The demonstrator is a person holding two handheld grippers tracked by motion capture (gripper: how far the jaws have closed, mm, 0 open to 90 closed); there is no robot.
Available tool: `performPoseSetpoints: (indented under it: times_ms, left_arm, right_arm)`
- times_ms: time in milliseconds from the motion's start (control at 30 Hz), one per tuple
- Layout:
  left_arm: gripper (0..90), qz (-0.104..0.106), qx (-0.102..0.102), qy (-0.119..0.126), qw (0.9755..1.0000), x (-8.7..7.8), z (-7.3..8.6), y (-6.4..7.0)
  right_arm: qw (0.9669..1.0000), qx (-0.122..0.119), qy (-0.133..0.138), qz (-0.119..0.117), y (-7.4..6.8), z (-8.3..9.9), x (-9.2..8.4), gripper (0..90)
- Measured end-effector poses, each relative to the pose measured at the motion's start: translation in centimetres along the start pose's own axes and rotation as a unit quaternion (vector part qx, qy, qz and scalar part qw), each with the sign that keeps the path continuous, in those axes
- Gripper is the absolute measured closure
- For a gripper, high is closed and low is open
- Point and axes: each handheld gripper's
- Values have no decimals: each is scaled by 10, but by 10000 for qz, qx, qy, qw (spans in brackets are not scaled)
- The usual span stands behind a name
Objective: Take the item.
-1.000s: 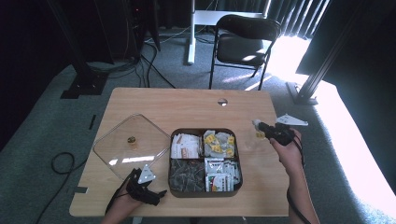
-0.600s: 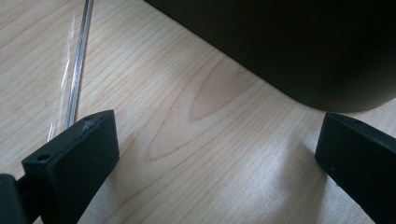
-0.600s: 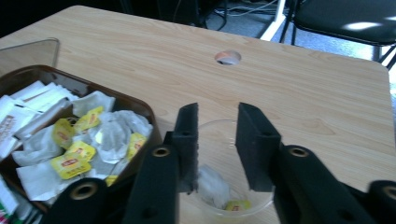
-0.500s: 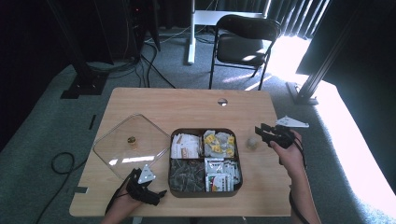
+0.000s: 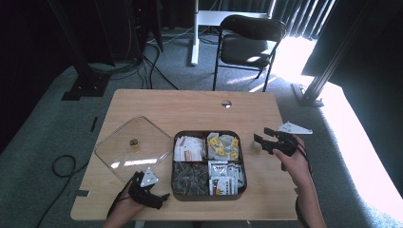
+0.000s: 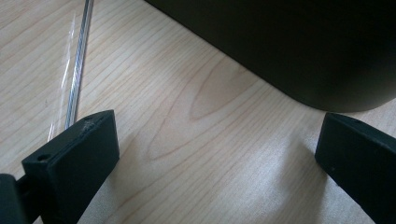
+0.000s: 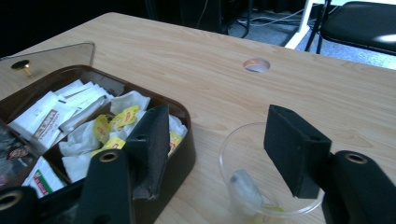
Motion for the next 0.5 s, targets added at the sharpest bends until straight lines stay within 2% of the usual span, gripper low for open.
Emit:
performPoseSetpoints:
  times_ms: [67,100,133,300,500]
  left_arm:
    - [0,-1,-3,2,10000,0,0,0]
    - [0,-2,-6,0,10000,0,0,0]
    - [0,-2,-5,0,10000,0,0,0]
    - [0,-2,-4,-4,10000,0,0,0]
    - [0,-5,-4,-3,10000,0,0,0]
  right_arm:
    - [10000,-17,28,-11,-1,1,-1,377]
    - [10000,-32,73,-47,-2,2,-1,348]
    - [9998,-145,96,-122,-4,4,-2,302]
    - [9989,-285,109,-365,-12,10,-5,298]
    - [9982,-316,204,-467,-19,16,-12,250]
Point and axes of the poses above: each handheld gripper's, and its own axes: x roughly forward along the jaws, z roughly out of its underside, y roughly to its right, and after that the axes turned 1 degree about -x, right-handed
